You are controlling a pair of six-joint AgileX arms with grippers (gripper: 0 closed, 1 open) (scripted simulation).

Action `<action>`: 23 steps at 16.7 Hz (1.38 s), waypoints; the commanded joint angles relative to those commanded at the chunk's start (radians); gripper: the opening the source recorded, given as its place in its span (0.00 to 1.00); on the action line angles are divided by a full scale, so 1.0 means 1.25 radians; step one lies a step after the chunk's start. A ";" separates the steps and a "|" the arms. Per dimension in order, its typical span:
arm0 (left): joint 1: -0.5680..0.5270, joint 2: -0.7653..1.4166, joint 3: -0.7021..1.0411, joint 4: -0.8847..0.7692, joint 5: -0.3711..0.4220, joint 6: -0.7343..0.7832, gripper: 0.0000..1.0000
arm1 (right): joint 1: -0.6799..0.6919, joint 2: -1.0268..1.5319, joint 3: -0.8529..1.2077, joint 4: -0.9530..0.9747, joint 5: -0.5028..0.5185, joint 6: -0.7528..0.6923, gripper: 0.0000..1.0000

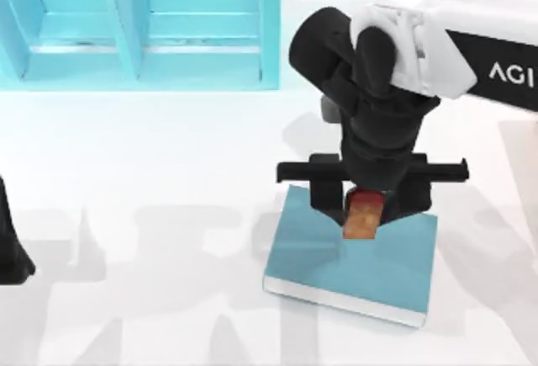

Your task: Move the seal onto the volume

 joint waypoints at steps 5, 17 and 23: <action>0.000 0.000 0.000 0.000 0.000 0.000 1.00 | -0.003 -0.003 0.003 -0.003 -0.002 0.001 0.00; 0.000 0.000 0.000 0.000 0.000 0.000 1.00 | 0.000 -0.003 0.012 -0.015 0.000 0.000 0.30; 0.000 0.000 0.000 0.000 0.000 0.000 1.00 | 0.000 -0.003 0.012 -0.015 0.000 0.000 0.75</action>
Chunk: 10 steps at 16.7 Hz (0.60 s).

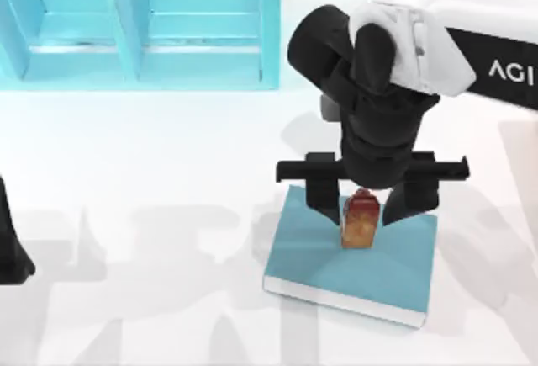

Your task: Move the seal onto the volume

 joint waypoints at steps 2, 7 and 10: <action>0.000 0.000 0.000 0.000 0.000 0.000 1.00 | 0.000 0.000 0.000 0.000 0.000 0.000 0.90; 0.000 0.000 0.000 0.000 0.000 0.000 1.00 | 0.000 0.000 0.000 0.000 0.000 0.000 1.00; 0.000 0.000 0.000 0.000 0.000 0.000 1.00 | 0.000 0.000 0.000 0.000 0.000 0.000 1.00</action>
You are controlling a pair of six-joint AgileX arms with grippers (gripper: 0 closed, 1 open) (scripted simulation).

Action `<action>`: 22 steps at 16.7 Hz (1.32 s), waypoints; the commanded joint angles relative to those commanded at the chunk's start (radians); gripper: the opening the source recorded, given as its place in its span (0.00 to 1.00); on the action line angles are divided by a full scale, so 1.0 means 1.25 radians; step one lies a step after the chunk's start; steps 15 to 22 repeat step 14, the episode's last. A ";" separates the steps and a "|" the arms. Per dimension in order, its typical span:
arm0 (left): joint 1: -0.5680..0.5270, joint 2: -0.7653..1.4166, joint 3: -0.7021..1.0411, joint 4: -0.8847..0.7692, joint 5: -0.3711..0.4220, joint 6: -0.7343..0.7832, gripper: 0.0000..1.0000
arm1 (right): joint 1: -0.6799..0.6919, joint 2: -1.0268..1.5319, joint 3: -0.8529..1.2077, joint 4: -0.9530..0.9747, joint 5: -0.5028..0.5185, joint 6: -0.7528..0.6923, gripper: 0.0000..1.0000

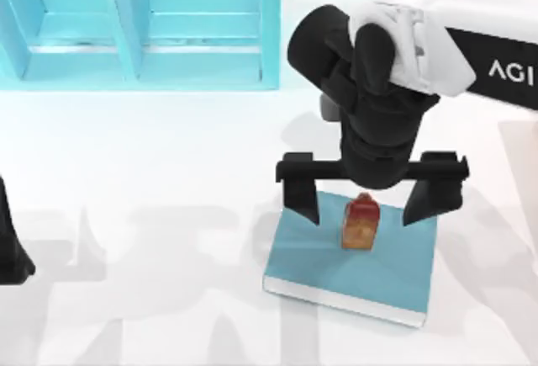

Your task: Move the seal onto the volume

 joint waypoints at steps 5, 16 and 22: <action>0.000 0.000 0.000 0.000 0.000 0.000 1.00 | 0.000 0.000 0.018 -0.020 0.000 0.001 1.00; 0.000 0.000 0.000 0.000 0.000 0.000 1.00 | -0.002 -0.011 0.079 -0.091 0.000 -0.001 1.00; 0.000 0.000 0.000 0.000 0.000 0.000 1.00 | -0.002 -0.011 0.079 -0.091 0.000 -0.001 1.00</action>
